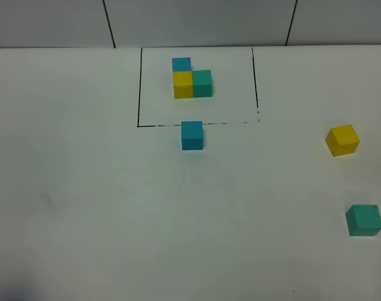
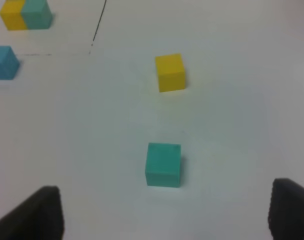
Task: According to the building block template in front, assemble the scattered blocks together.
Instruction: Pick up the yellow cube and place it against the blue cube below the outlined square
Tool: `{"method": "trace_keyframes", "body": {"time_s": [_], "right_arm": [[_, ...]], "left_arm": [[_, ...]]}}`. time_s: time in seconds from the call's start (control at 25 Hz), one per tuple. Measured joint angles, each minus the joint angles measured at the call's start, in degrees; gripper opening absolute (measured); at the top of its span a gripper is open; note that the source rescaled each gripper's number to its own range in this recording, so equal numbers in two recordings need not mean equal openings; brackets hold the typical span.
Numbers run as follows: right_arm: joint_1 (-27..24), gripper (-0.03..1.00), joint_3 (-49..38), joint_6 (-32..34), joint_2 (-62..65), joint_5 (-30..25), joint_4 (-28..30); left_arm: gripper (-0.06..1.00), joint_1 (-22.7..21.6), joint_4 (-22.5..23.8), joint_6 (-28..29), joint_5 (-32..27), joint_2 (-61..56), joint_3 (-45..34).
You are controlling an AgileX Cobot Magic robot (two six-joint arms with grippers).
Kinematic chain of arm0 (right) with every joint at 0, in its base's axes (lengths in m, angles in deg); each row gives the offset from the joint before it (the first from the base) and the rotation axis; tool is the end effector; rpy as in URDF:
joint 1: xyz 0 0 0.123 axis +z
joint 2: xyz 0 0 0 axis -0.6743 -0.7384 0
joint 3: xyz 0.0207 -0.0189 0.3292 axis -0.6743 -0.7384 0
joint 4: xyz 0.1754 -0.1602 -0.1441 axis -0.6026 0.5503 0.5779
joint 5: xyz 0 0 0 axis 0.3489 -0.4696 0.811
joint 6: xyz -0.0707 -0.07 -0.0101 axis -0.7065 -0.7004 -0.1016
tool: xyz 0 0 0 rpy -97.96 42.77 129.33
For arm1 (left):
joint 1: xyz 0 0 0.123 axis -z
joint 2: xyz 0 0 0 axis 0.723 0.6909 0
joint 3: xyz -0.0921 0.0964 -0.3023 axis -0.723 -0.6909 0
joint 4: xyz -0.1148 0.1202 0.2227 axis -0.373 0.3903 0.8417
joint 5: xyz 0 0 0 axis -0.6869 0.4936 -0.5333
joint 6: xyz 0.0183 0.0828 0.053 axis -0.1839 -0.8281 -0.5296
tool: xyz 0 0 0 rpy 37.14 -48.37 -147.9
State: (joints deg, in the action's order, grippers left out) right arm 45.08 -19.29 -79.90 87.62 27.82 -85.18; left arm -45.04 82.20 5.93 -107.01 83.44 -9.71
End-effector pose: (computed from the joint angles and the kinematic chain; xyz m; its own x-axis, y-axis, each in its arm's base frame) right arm -0.0181 0.0015 0.2851 -0.4695 -0.0342 -0.8823 -0.0738 0.9973 0.0006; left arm 0.0008 0.0018 0.3217 -0.5259 0.1050 -0.8441 0.0564 0.9945 0.0886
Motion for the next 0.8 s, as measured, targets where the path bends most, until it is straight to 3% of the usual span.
{"method": "trace_keyframes", "body": {"time_s": [0.2, 0.52, 0.8], "right_arm": [[0.0, 0.67, 0.0, 0.0, 0.0, 0.0, 0.0], [0.0, 0.67, 0.0, 0.0, 0.0, 0.0, 0.0], [0.0, 0.67, 0.0, 0.0, 0.0, 0.0, 0.0]], "left_arm": [[0.91, 0.0, -1.15, -0.32, 0.31, -5.68, -5.49], [0.91, 0.0, -6.48, -4.77, 0.59, -10.86, -6.04], [0.89, 0.0, -6.74, -4.93, 0.65, -10.86, -6.04]]}}
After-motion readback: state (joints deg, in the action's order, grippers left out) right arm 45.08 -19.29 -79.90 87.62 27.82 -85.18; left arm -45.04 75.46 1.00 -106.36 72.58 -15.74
